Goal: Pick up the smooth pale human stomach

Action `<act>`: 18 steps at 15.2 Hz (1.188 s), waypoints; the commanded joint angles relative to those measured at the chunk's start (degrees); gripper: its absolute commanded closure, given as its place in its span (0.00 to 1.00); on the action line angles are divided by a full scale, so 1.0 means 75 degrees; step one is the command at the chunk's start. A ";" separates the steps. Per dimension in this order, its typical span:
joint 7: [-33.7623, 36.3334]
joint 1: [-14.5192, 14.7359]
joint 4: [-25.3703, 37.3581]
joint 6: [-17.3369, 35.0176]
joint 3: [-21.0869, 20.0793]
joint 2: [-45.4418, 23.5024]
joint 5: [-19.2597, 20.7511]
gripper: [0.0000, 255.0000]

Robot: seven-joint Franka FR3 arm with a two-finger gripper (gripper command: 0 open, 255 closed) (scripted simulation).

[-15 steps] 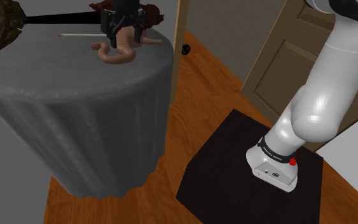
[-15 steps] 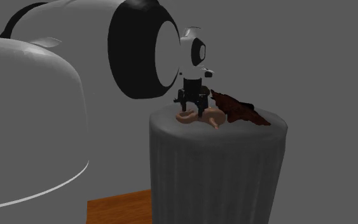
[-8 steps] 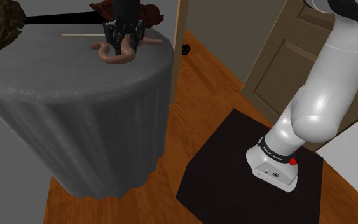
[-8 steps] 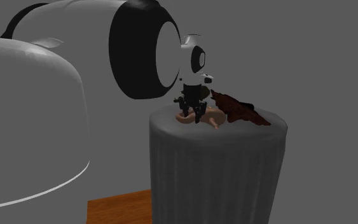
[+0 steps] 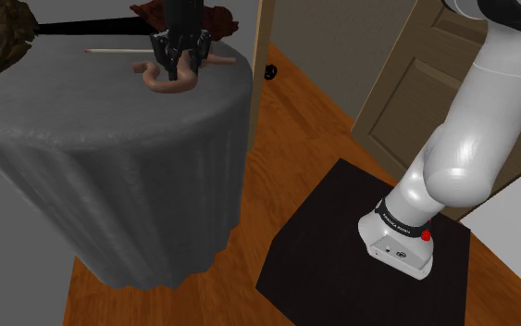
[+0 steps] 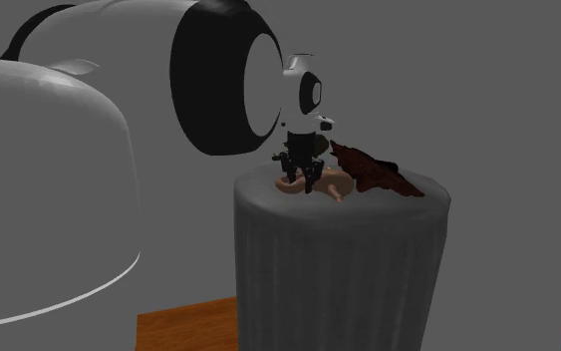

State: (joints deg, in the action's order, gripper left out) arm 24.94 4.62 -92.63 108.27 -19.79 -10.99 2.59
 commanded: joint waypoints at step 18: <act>0.0047 0.0099 0.1823 -0.1629 -0.0033 -0.0206 0.0070 1.00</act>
